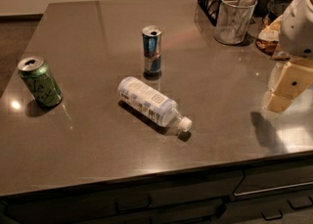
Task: Move blue plastic bottle near green can
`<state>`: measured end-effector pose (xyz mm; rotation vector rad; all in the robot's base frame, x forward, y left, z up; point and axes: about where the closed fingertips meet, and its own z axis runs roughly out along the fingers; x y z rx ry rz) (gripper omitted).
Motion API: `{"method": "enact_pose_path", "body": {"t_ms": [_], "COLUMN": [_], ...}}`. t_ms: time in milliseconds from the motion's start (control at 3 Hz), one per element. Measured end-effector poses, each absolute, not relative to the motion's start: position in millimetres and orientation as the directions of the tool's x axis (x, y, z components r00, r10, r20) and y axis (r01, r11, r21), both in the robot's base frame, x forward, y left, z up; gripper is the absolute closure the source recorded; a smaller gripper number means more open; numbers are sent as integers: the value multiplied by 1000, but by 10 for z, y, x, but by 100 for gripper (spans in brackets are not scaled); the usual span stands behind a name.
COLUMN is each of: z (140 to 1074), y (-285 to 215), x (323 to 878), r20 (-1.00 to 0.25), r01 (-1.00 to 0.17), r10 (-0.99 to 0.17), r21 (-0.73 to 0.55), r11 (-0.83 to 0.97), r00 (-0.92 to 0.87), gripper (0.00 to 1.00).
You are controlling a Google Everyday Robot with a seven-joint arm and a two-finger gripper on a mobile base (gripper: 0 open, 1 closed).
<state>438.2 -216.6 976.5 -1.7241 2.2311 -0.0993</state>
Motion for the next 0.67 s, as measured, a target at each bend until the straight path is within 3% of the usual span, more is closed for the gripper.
{"method": "enact_pose_path", "body": {"t_ms": [667], "z": [9747], "y": [-1989], "x": [4464], "r20": [-241], "r01": [-941], "r10": [-948], "r21": [-216], "r11": [261], "r00": [-208], "gripper": [0]}}
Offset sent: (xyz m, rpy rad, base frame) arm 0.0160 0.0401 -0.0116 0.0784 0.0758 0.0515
